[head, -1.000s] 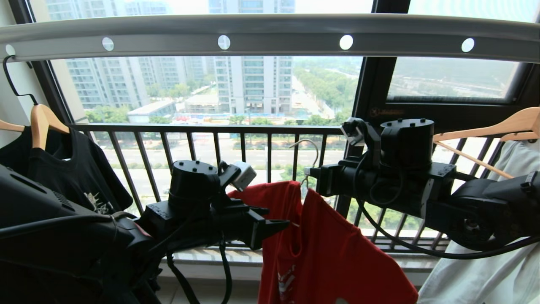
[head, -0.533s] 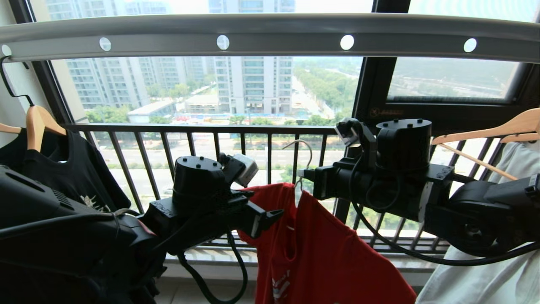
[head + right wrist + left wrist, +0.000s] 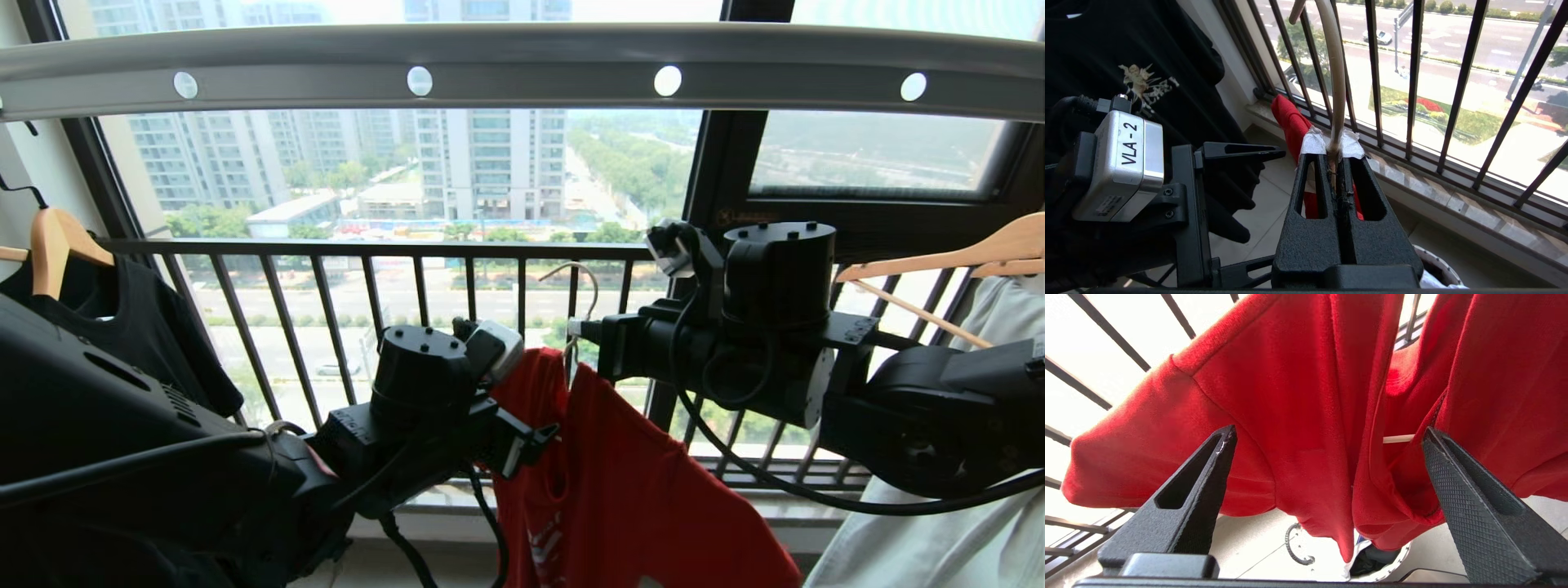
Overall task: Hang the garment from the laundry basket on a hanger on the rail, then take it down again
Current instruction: Take the clothes off the clothes rack
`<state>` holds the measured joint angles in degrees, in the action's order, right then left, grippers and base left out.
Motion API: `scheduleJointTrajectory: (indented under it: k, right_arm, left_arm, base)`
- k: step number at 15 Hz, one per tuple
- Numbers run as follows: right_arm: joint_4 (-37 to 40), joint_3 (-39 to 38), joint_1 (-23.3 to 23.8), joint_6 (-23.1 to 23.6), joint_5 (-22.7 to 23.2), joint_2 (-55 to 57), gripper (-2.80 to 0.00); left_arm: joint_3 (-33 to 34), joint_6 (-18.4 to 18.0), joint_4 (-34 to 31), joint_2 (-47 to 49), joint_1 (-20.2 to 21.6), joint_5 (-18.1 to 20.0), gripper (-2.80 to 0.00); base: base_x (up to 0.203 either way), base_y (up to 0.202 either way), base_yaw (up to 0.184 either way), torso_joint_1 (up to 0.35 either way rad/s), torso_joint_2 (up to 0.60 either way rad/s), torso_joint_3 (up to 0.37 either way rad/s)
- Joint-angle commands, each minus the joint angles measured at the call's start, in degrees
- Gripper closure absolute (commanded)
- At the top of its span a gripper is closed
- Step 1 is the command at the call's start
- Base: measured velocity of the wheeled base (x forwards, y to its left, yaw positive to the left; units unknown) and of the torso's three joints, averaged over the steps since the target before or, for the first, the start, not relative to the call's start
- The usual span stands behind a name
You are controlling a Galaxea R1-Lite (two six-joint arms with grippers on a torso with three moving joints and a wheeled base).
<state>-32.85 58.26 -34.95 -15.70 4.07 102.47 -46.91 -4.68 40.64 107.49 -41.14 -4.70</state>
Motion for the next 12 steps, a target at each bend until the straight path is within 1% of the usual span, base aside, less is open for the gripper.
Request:
scheduleJointTrajectory:
  k: [1,3,4,5,7,8,9,12]
  right_arm:
    - [-0.25,0.17,-0.29,-0.05,-0.36,-0.08,0.0]
    - [-0.28,0.27,-0.29,-0.03,-0.82,-0.17,0.0]
    - [-0.28,0.27,-0.29,-0.03,-0.82,-0.17,0.0]
    - [-0.28,0.28,-0.29,-0.03,-0.82,-0.24,0.0]
    - [-0.28,0.27,-0.29,-0.03,-0.89,-0.61,0.0]
    - [-0.28,0.36,-0.29,-0.03,-0.9,-0.61,0.0]
    - [-0.28,0.46,-0.23,-0.03,-0.99,-0.45,0.0]
    - [-0.28,0.98,-0.12,-0.03,-0.99,-0.49,0.0]
  left_arm:
    - [-0.25,-0.13,0.32,0.79,-0.27,-1.79,-2.8]
    - [-0.64,-1.34,0.65,1.26,-0.19,-4.04,-2.8]
    - [-0.62,-2.16,2.81,2.3,-0.17,-5.36,-2.8]
    - [-0.58,-2.97,5.94,3.88,-0.12,-6.77,-2.8]
    - [-0.29,-6.48,13.91,7.46,-0.02,-10.22,-2.8]
    - [0.12,-7.72,17.8,8.36,0.0,-11.08,-2.8]
    - [0.69,-8.39,19.48,8.07,0.0,-11.42,-2.8]
    - [0.71,-8.56,19.95,7.5,0.21,-11.59,-2.8]
  base:
    - [0.0,0.0,0.0,0.0,0.0,0.0]
    - [0.0,0.0,0.0,0.0,0.0,0.0]
    - [0.0,0.0,0.0,0.0,0.0,0.0]
    - [0.0,0.0,0.0,0.0,0.0,0.0]
    - [0.0,0.0,0.0,0.0,0.0,0.0]
    - [0.0,0.0,0.0,0.0,0.0,0.0]
    - [0.0,0.0,0.0,0.0,0.0,0.0]
    - [0.0,0.0,0.0,0.0,0.0,0.0]
